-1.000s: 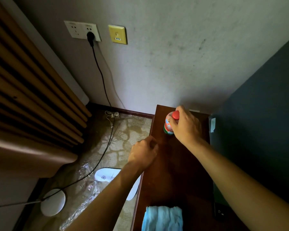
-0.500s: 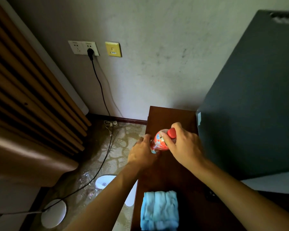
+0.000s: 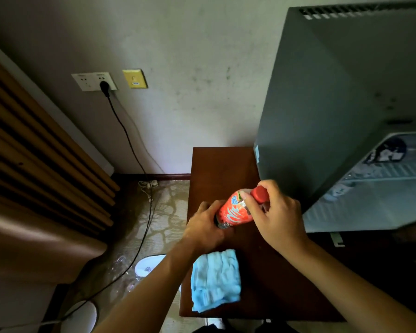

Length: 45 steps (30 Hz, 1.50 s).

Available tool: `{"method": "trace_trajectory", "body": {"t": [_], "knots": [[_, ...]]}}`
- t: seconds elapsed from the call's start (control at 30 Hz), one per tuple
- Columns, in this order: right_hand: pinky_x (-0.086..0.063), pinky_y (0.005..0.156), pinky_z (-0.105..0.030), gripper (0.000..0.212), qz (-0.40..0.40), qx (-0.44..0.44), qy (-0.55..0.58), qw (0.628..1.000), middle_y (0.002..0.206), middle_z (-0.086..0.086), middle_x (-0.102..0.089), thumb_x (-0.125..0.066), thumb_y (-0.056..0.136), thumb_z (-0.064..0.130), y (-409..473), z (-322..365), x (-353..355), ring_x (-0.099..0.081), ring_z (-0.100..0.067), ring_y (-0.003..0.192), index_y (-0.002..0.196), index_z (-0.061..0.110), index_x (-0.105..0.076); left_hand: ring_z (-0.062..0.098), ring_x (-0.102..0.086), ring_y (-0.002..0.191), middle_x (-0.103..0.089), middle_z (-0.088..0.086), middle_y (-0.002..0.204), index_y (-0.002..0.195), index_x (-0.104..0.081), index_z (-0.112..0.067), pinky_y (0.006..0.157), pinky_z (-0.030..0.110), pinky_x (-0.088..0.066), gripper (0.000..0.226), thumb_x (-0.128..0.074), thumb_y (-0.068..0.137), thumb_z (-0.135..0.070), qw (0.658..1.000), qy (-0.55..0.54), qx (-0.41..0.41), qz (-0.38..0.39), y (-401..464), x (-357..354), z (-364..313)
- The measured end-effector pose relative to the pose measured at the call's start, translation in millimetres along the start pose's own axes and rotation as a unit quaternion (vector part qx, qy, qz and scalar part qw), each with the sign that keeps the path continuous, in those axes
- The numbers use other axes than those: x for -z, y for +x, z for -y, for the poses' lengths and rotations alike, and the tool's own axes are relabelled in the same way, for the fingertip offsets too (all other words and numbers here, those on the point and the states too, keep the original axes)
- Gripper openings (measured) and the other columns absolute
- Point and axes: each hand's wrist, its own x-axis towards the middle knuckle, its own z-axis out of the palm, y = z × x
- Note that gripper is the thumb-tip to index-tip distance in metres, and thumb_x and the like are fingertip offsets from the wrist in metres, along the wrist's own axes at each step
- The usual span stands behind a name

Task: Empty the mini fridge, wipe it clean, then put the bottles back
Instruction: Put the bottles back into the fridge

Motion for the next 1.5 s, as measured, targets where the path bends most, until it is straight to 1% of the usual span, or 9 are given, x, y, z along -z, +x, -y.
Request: {"method": "trace_trajectory", "body": {"t": [0.17, 0.4, 0.5, 0.67, 0.93, 1.07, 1.2, 1.3, 1.5], "knots": [[-0.051, 0.058, -0.023, 0.036, -0.011, -0.041, 0.02, 0.999, 0.084, 0.004, -0.068, -0.062, 0.085, 0.051, -25.8, -17.5, 21.3, -0.066, -0.013, 0.073, 0.096, 0.016, -0.058, 0.016, -0.058, 0.097, -0.043, -0.016, 0.103, 0.123, -0.035, -0.052, 0.077, 0.024, -0.04, 0.075, -0.071, 0.058, -0.068, 0.999, 0.02, -0.01, 0.044, -6.4, -23.3, -16.8], [-0.047, 0.077, -0.01, 0.045, -0.017, -0.133, 0.126, 0.983, 0.101, 0.022, -0.061, -0.075, 0.075, 0.047, -55.8, -52.7, 57.3, -0.061, 0.001, 0.094, 0.111, 0.022, -0.063, 0.012, -0.056, 0.093, -0.046, -0.015, 0.104, 0.121, -0.045, -0.047, 0.08, 0.023, -0.045, 0.076, -0.074, 0.057, -0.077, 0.997, 0.024, -0.028, 0.069, -15.1, -56.9, -55.1], [-0.045, 0.069, -0.01, 0.057, -0.026, -0.165, 0.161, 0.973, 0.099, 0.025, -0.055, -0.071, 0.072, 0.057, -71.7, -67.5, 67.9, -0.059, 0.0, 0.086, 0.12, 0.028, -0.06, 0.007, -0.055, 0.089, -0.049, -0.015, 0.099, 0.118, -0.048, -0.049, 0.08, 0.024, -0.045, 0.074, -0.08, 0.056, -0.071, 0.998, -0.009, -0.038, 0.053, -19.2, -70.9, -77.4], [-0.057, 0.08, -0.039, 0.073, 0.045, -0.257, 0.218, 0.94, 0.109, 0.011, -0.063, -0.077, 0.061, 0.058, -91.7, -96.9, 72.5, -0.064, -0.006, 0.097, 0.123, 0.025, -0.055, 0.009, -0.056, 0.093, -0.048, -0.014, 0.103, 0.123, -0.05, -0.042, 0.083, 0.024, -0.046, 0.08, -0.07, 0.052, -0.073, 0.996, -0.031, -0.077, 0.034, -22.5, -90.5, -114.9], [-0.054, 0.087, -0.028, 0.086, -0.024, -0.347, 0.294, 0.89, 0.111, 0.011, -0.066, -0.089, 0.06, 0.045, -83.0, -128.4, 94.8, -0.064, -0.002, 0.102, 0.132, 0.026, -0.045, 0.022, -0.061, 0.109, -0.044, -0.011, 0.125, 0.137, -0.039, -0.045, 0.084, 0.025, -0.048, 0.082, -0.083, 0.07, -0.03, 0.995, -0.007, -0.092, 0.026, -10.7, -116.1, -159.9], [-0.053, 0.094, -0.043, 0.076, -0.047, -0.375, 0.335, 0.863, 0.111, 0.002, -0.068, -0.09, 0.065, 0.027, -78.5, -151.9, 101.4, -0.066, -0.014, 0.104, 0.129, 0.02, -0.049, 0.023, -0.061, 0.109, -0.047, -0.01, 0.126, 0.135, -0.045, -0.041, 0.088, 0.031, -0.051, 0.071, -0.076, 0.074, -0.019, 0.996, -0.014, -0.087, 0.022, -8.0, -127.2, -177.4], [-0.053, 0.093, -0.048, 0.067, -0.04, -0.389, 0.322, 0.862, 0.108, -0.002, -0.069, -0.09, 0.065, 0.02, -77.0, -189.4, 102.0, -0.067, -0.018, 0.101, 0.122, 0.017, -0.055, 0.014, -0.066, 0.094, -0.061, -0.012, 0.107, 0.109, -0.066, -0.034, 0.07, 0.004, -0.038, 0.032, -0.072, 0.079, -0.025, 0.999, 0.013, -0.043, -0.026, -7.0, -130.4, -184.4], [-0.052, 0.094, -0.047, 0.067, -0.042, -0.403, 0.288, 0.867, 0.107, -0.003, -0.069, -0.09, 0.064, 0.017, -77.2, -223.5, 102.6, -0.066, -0.019, 0.098, 0.12, 0.017, -0.054, 0.017, -0.069, 0.087, -0.072, -0.009, 0.09, 0.088, -0.07, -0.029, 0.068, 0.019, -0.044, 0.007, -0.066, 0.083, -0.033, 0.995, 0.034, 0.025, -0.094, -7.3, -124.1, -181.9], [-0.054, 0.082, -0.035, 0.065, -0.033, -0.394, 0.179, 0.901, 0.104, 0.0, -0.067, -0.092, 0.058, 0.022, -76.2, -272.7, 103.4, -0.066, -0.02, 0.093, 0.107, 0.031, -0.051, 0.025, -0.067, 0.089, -0.073, -0.007, 0.086, 0.081, -0.064, -0.03, 0.069, 0.028, -0.039, 0.041, -0.062, 0.076, -0.071, 0.977, 0.054, 0.132, -0.16, 0.5, -114.1, -173.5]]}}
